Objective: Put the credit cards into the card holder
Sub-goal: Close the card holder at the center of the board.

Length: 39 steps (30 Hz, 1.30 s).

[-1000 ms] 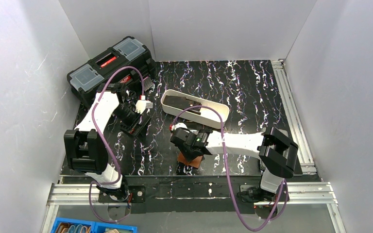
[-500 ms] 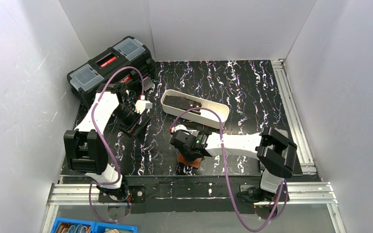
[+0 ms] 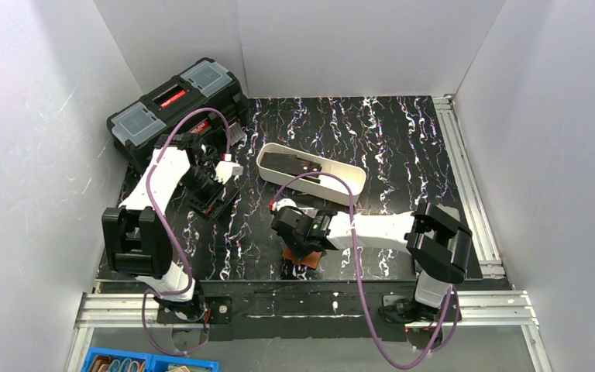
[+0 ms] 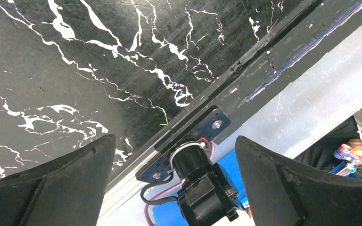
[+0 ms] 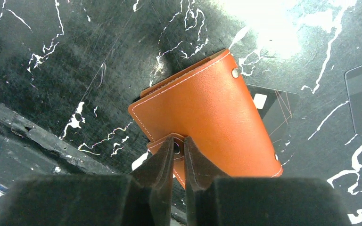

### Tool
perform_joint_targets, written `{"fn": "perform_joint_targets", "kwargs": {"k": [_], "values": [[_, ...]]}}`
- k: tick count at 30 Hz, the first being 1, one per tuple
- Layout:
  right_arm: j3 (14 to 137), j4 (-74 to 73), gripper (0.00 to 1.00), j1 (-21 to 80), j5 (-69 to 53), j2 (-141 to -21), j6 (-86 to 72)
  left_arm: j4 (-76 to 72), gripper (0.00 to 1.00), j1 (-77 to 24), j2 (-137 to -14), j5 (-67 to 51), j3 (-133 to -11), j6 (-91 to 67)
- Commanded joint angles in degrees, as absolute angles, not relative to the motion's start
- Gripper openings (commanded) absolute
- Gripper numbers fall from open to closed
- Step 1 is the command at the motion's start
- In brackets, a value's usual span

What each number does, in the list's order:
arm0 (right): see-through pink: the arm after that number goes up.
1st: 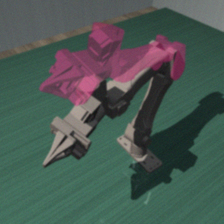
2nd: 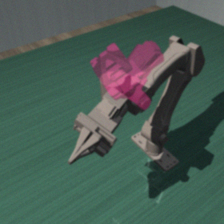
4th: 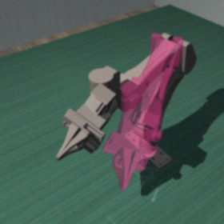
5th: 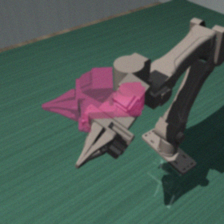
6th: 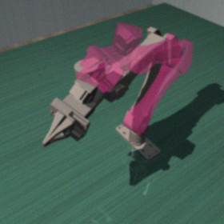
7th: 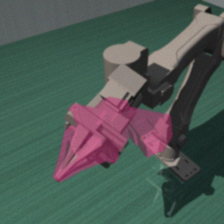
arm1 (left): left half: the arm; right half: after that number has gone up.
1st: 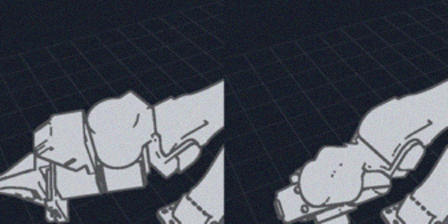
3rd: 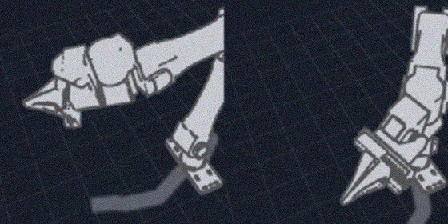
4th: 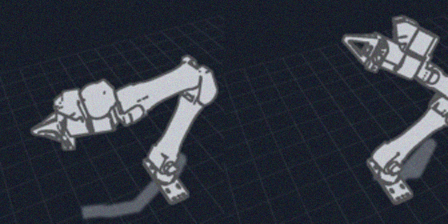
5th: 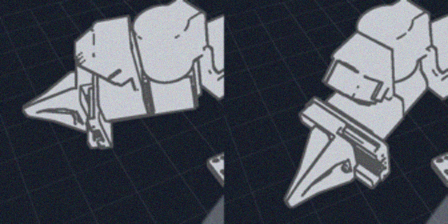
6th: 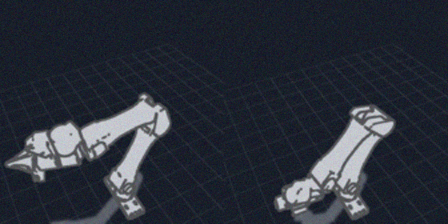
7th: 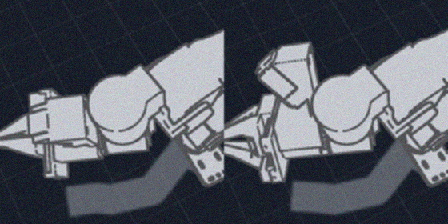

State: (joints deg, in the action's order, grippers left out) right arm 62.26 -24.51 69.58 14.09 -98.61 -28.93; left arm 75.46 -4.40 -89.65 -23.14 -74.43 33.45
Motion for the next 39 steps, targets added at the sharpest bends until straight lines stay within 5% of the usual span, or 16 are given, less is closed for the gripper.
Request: {"fn": "perform_joint_targets", "kwargs": {"k": [1, 25, 29, 35, 39], "values": [[59.2, -23.3, 0.16, 69.1, 12.1, -99.7, -29.3, 76.8, 0.98, -4.5, -89.0, -23.2, -73.6, 34.3], [59.9, -25.2, 0.01, 69.1, 15.6, -92.2, -29.9, 76.6, 0.98, -4.5, -88.2, -21.1, -73.8, 35.0], [60.2, -23.7, 0.39, 69.1, 12.7, -93.1, -28.7, 76.8, 0.98, -4.5, -88.8, -21.3, -74.2, 34.9], [59.3, -19.8, 0.55, 69.0, 10.5, -94.0, -27.3, 76.8, 0.98, -4.5, -88.9, -21.2, -74.6, 34.9], [60.1, -19.7, 0.54, 69.0, 10.1, -96.2, -26.4, 76.8, 0.98, -4.5, -89.1, -21.2, -74.7, 35.0]]}}
